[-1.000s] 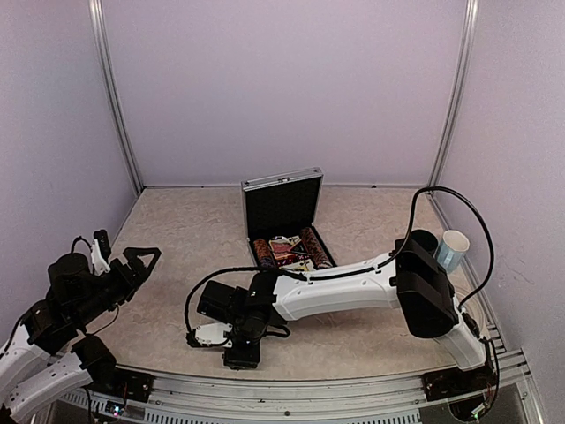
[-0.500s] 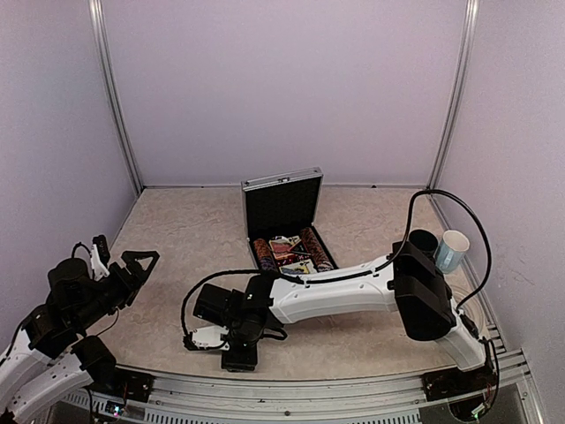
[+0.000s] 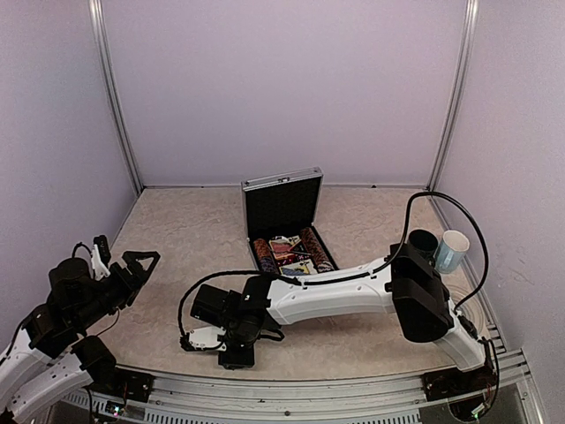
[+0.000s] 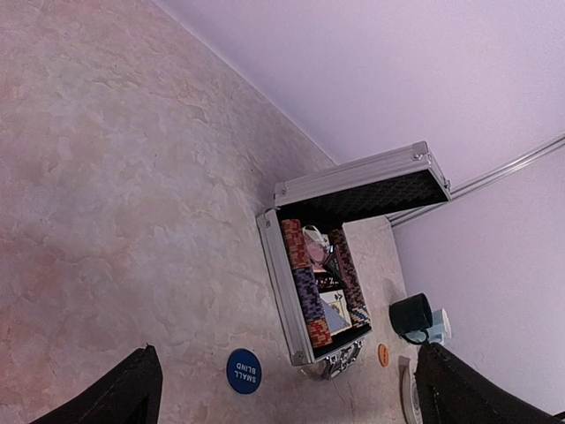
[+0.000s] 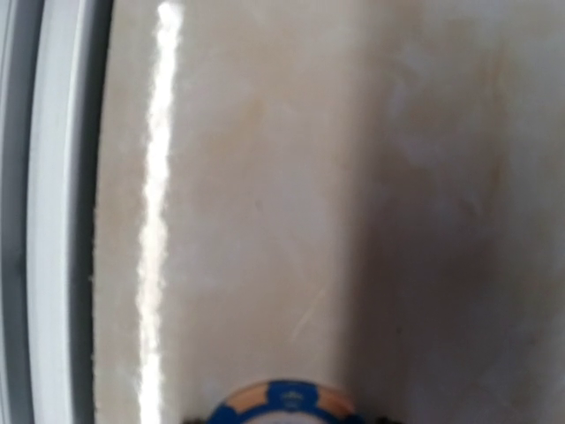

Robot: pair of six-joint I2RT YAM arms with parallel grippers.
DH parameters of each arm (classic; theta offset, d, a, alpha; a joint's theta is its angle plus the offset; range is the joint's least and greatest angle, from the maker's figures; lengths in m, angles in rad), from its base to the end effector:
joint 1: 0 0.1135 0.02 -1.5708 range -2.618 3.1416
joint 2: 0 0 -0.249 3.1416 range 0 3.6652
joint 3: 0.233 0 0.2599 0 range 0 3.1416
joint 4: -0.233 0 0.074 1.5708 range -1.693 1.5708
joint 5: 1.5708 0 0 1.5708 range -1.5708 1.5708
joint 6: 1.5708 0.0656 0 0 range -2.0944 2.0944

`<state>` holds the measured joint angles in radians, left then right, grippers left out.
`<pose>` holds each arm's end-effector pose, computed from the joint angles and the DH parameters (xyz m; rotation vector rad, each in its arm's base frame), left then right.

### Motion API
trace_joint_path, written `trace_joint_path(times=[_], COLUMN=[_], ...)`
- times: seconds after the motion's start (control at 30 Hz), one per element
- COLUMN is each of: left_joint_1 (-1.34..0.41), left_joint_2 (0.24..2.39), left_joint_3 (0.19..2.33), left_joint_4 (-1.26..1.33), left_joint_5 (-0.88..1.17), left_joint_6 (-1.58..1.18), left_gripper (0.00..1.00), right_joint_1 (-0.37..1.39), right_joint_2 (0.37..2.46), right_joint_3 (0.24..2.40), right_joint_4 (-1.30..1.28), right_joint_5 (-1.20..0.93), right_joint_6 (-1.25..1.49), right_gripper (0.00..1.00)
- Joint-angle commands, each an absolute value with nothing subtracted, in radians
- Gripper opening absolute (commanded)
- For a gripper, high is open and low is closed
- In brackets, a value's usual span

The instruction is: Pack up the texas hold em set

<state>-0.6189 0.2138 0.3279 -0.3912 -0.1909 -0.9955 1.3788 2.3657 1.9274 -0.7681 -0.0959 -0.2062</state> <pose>0.1328 -0.0793 0.2169 -0.5027 1.8860 -0.9332 0.0896 0.4938 0.1048 -2.0564 1.9919 0.4062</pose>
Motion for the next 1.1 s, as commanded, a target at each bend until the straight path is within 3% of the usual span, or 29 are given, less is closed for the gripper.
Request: trace_joint_path(times=[0.0, 0.6, 1.07], left_joint_1=[-0.614, -0.614, -0.615], left_joint_2=[0.229, 0.316, 0.458], left_joint_3=[0.311, 0.208, 0.117], left_joint_4=[-0.373, -0.254, 0.018], left_joint_5=[-0.182, -0.055, 0.259], left_joint_6=[-0.993, -1.026, -0.964], left_gripper=[0.99, 0.99, 0.98], right_joint_1=[1.389, 1.303, 1.253], right_joint_2=[2.396, 2.243, 2.172], right_joint_3=[1.885, 1.876, 1.863], right_joint_4=[-0.827, -0.758, -0.766], right_joint_5=[-0.078, 0.019, 0.113], right_joint_6=[-0.212, -0.22, -0.231], right_gripper=[0.38, 0.39, 0.4])
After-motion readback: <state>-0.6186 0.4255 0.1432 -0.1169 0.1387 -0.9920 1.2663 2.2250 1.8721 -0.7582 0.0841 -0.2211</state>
